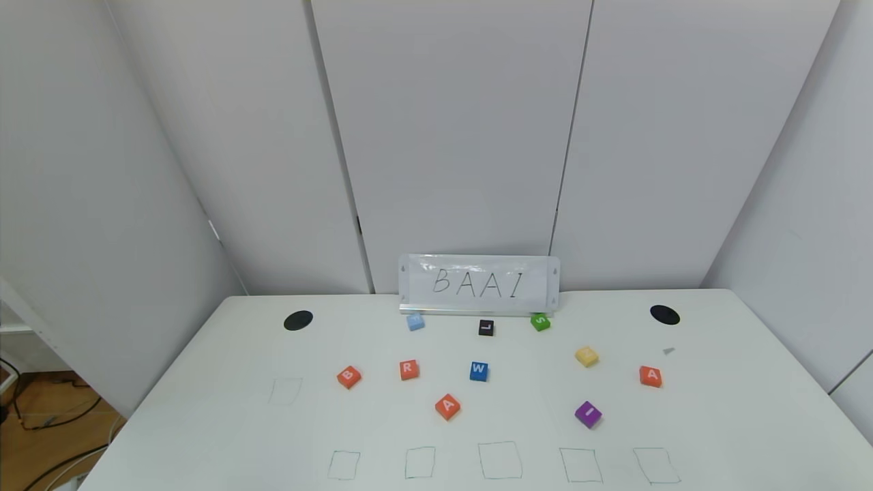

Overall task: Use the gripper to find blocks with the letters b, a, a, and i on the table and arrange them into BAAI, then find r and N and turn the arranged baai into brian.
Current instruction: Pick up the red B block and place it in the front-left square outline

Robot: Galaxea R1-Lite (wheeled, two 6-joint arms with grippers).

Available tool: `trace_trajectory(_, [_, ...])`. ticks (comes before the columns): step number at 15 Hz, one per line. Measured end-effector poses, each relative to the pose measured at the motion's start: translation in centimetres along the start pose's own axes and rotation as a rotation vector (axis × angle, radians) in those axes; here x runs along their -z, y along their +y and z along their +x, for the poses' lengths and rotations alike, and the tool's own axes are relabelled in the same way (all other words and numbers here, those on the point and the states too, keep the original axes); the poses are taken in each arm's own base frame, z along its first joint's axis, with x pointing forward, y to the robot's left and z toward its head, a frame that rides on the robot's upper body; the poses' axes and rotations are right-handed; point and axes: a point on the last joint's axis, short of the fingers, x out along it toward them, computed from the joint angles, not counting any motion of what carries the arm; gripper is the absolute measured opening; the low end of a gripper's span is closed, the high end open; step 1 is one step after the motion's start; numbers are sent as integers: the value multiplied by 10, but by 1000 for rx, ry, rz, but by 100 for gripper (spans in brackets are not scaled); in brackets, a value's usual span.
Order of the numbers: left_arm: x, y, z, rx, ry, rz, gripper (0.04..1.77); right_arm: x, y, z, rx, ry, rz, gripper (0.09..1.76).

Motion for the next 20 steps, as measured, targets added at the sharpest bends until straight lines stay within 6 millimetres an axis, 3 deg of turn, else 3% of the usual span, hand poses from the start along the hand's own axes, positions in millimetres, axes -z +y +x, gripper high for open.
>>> trace_trajectory(20, [0, 0, 0, -1, -2, -16, 172, 0, 0, 0, 0, 0, 2, 171])
